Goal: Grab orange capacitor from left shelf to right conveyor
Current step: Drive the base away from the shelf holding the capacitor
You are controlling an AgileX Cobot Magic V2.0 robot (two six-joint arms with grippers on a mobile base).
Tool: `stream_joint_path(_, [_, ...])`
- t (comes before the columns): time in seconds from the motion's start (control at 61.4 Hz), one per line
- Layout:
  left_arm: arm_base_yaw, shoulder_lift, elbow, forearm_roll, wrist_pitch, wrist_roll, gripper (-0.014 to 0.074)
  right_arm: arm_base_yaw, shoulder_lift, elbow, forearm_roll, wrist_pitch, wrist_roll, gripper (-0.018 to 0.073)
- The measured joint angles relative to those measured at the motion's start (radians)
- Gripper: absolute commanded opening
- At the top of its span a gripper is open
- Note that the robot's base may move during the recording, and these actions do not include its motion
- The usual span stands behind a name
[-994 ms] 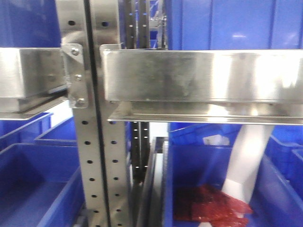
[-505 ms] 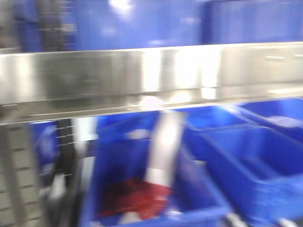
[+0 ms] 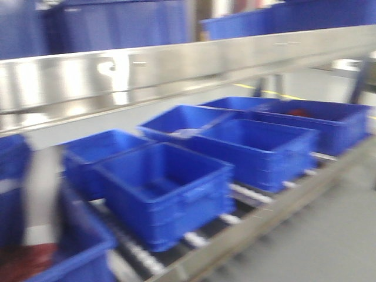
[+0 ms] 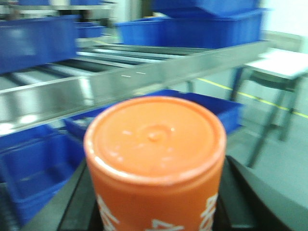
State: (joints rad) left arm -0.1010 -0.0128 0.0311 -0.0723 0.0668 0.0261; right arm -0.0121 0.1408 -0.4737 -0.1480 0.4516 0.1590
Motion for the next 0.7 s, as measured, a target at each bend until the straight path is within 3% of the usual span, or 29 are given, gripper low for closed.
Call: stream_joint_path(0.701, [0.0, 0.0, 0.0, 0.0, 0.0, 0.0, -0.0127, 0.0, 0.0, 0.0, 0.0, 0.0, 0.0, 0.0066])
